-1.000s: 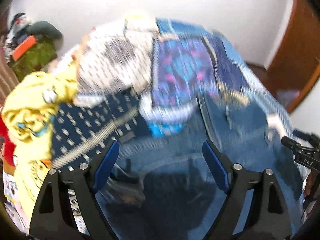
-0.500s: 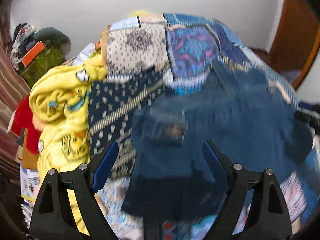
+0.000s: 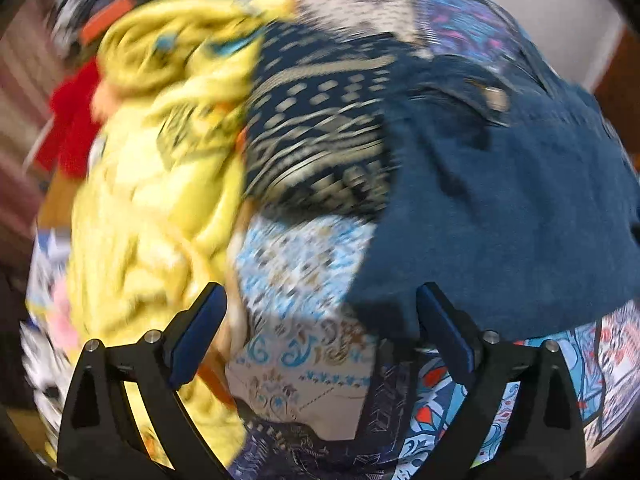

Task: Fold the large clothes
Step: 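Lift the hem with both grippers and fold it over toward the collar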

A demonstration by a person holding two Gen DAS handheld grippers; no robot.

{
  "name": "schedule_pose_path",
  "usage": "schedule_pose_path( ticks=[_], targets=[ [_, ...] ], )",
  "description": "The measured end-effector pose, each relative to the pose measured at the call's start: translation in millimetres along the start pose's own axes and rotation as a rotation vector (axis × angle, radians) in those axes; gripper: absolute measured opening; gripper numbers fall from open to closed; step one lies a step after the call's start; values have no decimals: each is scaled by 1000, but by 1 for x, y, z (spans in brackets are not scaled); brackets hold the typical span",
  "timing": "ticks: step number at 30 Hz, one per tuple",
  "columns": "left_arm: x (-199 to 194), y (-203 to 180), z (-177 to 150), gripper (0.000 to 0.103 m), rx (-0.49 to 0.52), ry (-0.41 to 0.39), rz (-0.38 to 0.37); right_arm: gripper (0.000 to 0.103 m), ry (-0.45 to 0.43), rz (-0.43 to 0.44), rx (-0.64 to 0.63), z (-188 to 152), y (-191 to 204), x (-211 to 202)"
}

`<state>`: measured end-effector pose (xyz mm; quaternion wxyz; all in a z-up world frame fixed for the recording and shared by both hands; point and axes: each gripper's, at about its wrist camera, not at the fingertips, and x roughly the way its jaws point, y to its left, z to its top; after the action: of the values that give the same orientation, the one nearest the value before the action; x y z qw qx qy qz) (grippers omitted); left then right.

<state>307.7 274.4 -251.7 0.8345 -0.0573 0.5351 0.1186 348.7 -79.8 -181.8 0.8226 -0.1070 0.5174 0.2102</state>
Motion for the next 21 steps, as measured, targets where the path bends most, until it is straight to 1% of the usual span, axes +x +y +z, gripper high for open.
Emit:
schedule_pose_path(
  ticks=[4, 6, 8, 11, 12, 13, 14, 15, 18, 20, 21],
  targets=[
    [-6, 17, -13, 97, -72, -16, 29, 79, -15, -10, 52, -17, -34, -13],
    [-13, 21, -19, 97, -97, -24, 47, 79, -19, -48, 72, -22, -41, -19],
    [-22, 24, -26, 97, -126, -42, 26, 79, -28, -70, 91, -32, -52, -28],
    [-42, 19, -37, 97, -169, -76, -65, 79, -45, -51, 123, -43, -62, -39],
    [-48, 18, -41, 97, -179, -84, -94, 80, -51, -71, 126, -46, -62, -42],
    [-54, 13, -44, 97, -190, -93, -135, 82, -53, -115, 127, -49, -63, -43],
    [-59, 9, -47, 97, -196, -98, -164, 84, -55, -130, 136, -53, -65, -45],
    [-62, 4, -49, 97, -201, -102, -192, 84, -59, -111, 155, -57, -68, -47],
    [-66, -12, -51, 97, -215, -97, -279, 85, -39, -14, 262, -69, -84, -46],
    [-68, -22, -52, 97, -238, -85, -360, 85, -39, 14, 302, -75, -89, -48],
    [-67, -27, -53, 97, -251, -72, -405, 85, -43, 11, 307, -78, -91, -50]
  ],
)
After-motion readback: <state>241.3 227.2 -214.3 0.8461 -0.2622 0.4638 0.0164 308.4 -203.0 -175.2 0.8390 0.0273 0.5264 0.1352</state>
